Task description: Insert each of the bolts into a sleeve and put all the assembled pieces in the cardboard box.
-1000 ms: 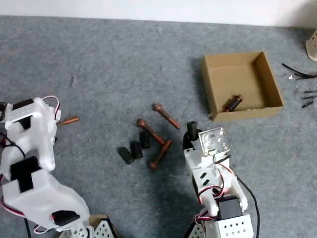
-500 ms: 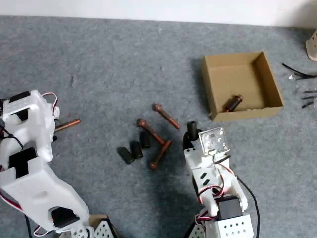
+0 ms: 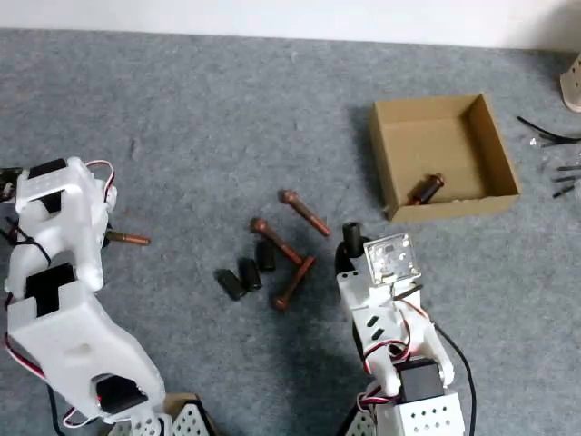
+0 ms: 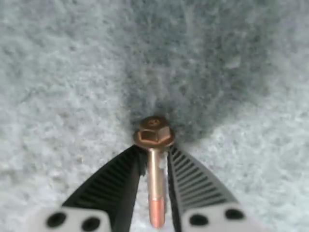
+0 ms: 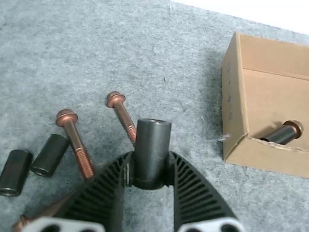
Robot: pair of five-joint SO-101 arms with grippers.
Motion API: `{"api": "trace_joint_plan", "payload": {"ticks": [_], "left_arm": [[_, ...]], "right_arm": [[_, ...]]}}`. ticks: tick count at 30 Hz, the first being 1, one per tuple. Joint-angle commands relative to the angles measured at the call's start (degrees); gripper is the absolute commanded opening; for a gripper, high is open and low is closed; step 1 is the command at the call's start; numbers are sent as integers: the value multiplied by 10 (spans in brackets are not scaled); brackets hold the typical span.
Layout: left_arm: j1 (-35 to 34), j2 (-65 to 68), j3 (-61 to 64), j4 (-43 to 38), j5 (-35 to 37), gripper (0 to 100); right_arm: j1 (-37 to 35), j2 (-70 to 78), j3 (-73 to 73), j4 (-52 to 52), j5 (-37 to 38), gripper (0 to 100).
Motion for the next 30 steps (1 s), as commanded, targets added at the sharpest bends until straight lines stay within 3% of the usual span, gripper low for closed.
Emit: {"api": "trace_joint_plan", "payload": {"ticks": [1, 7, 16, 22, 30], "left_arm": [[10, 3, -2, 7, -61, 4], [10, -75, -11, 7, -160, 4], [10, -364, 33, 3, -328, 4], [11, -574, 138, 3, -425, 4], [44, -873, 335, 3, -494, 4]], "right_arm": [[4, -12, 51, -18, 7, 5], [4, -12, 51, -18, 7, 5], [4, -12, 51, -18, 7, 5], [4, -12, 54, -19, 7, 5], [4, -12, 54, -19, 7, 5]]}}
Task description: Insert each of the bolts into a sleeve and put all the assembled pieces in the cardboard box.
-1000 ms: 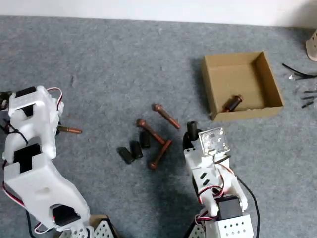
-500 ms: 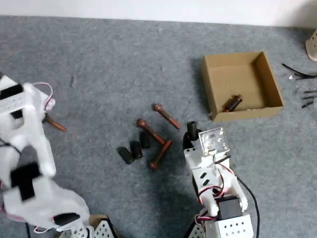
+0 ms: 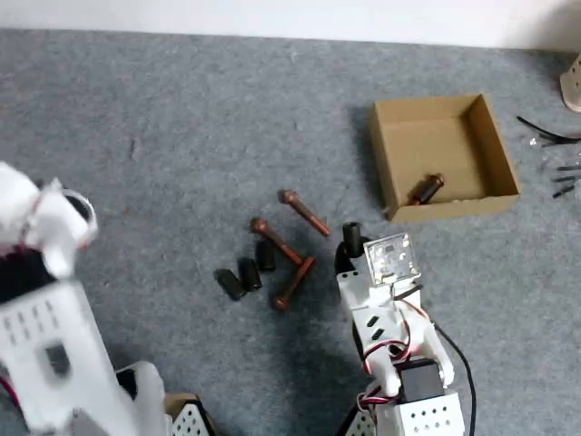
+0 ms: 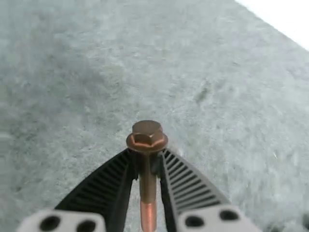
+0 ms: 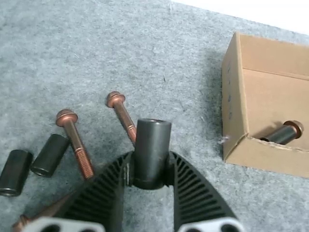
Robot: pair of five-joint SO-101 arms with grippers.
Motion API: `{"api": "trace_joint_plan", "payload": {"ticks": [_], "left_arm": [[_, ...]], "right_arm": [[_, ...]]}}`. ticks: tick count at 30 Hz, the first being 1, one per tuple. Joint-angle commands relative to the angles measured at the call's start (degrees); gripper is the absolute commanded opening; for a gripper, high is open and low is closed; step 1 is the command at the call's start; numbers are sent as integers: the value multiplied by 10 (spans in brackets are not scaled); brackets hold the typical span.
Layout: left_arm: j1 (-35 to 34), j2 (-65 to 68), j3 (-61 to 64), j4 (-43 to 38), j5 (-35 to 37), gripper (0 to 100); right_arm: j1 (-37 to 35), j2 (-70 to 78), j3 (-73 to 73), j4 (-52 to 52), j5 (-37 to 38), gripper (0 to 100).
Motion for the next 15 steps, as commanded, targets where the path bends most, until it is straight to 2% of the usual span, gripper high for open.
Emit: {"api": "trace_joint_plan", "payload": {"ticks": [1, 7, 10, 12, 15], "left_arm": [[36, -163, 85, -3, -39, 4], [99, -412, 239, -1, -42, 4], [159, -516, 305, -3, -41, 4], [199, -524, 320, -11, -28, 4], [246, -491, 333, -70, 58, 4]], "right_arm": [[4, -12, 54, -19, 7, 5], [4, -12, 56, -45, 4, 5], [4, -12, 56, -52, 3, 5], [3, -12, 56, -67, 3, 5], [-9, -12, 56, -75, 3, 5]]}}
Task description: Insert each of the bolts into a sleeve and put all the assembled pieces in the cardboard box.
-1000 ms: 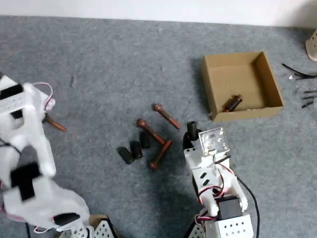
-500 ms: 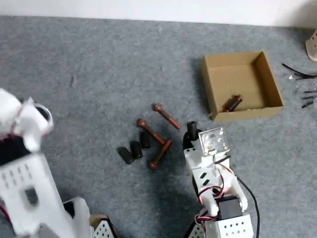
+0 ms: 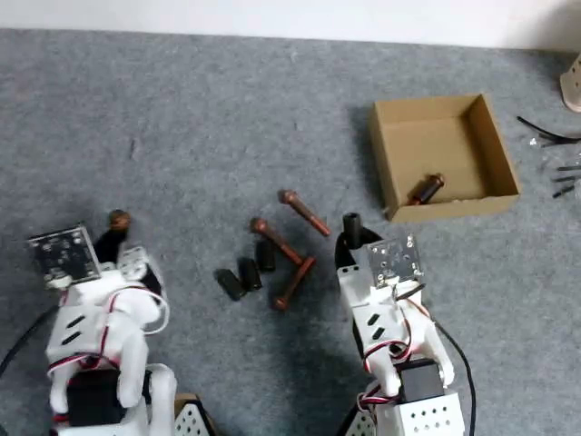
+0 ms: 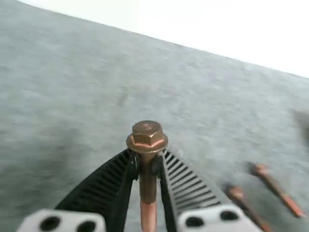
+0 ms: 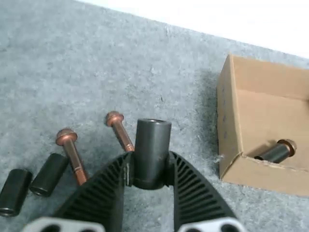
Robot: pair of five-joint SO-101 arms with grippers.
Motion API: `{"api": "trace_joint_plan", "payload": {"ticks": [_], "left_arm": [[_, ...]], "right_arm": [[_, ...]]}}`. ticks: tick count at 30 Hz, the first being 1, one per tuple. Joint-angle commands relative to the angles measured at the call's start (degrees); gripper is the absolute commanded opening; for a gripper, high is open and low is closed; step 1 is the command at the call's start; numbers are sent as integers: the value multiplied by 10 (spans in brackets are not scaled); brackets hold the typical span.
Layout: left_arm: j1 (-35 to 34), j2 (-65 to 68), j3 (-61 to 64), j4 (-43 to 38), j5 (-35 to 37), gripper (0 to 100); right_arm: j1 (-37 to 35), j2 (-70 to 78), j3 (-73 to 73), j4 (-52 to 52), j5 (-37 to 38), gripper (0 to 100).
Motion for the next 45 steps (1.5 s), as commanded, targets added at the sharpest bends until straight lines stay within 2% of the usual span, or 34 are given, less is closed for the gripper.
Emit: {"api": "trace_joint_plan", "payload": {"ticks": [1, 5, 13, 17, 22, 28, 35, 45], "left_arm": [[58, 4, 3, -84, 101, 4], [110, -8, 39, -218, 180, 4], [202, -11, 187, -476, 181, 4], [233, -11, 206, -576, 184, 4], [276, -12, 206, -580, 185, 4], [308, -13, 224, -579, 185, 4], [327, -13, 235, -576, 185, 4], [327, -14, 218, -476, 185, 4]], "right_arm": [[-21, -11, 56, -30, 3, 5], [-75, -11, 56, -29, 4, 5], [-97, -11, 56, -32, 3, 5], [-138, -11, 53, -32, 4, 5], [-193, -11, 55, -30, 6, 5], [-192, -11, 50, -32, 9, 5], [-195, -11, 51, -32, 50, 5], [-195, -11, 51, -32, 51, 5]]}}
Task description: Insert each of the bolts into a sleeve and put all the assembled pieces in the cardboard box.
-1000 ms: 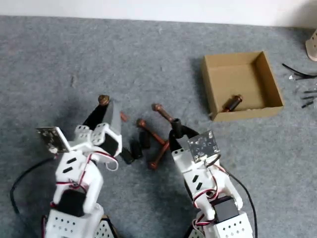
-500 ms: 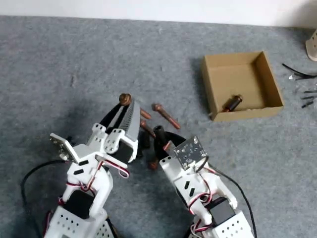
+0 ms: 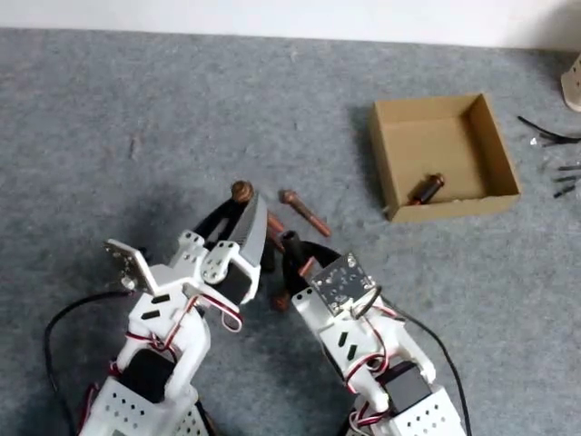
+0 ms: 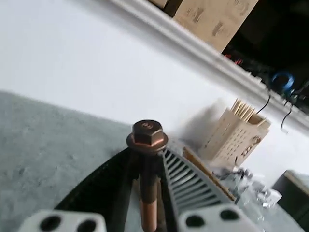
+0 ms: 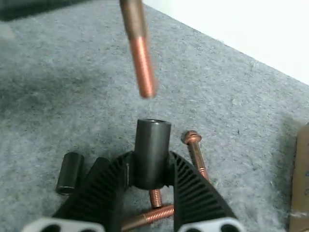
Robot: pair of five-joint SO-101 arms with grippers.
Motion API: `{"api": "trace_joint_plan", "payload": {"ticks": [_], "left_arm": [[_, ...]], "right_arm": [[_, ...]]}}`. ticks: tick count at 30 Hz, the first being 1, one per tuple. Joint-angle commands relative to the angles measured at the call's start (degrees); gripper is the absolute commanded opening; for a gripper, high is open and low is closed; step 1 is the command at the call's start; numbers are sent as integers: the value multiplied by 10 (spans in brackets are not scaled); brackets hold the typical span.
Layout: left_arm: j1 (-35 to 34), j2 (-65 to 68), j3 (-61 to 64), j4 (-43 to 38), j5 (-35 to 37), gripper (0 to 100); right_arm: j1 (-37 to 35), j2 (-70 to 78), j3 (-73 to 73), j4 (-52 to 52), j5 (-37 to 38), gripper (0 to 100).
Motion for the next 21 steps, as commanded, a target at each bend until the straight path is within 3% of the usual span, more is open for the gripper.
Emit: {"api": "trace_joint_plan", "payload": {"ticks": [1, 5, 13, 18, 21], "left_arm": [[13, -10, -12, 26, 9, 4], [45, -10, -29, 80, 35, 4], [56, -10, -32, 84, 36, 4], [27, -9, -37, -11, 33, 4], [16, -7, -35, -28, 35, 4]], "right_arm": [[-10, -11, 51, -19, 8, 5], [-10, -11, 51, -19, 8, 5], [-10, -11, 54, -19, 8, 5], [-11, -11, 55, -19, 9, 5], [-11, -11, 55, -19, 9, 5]]}}
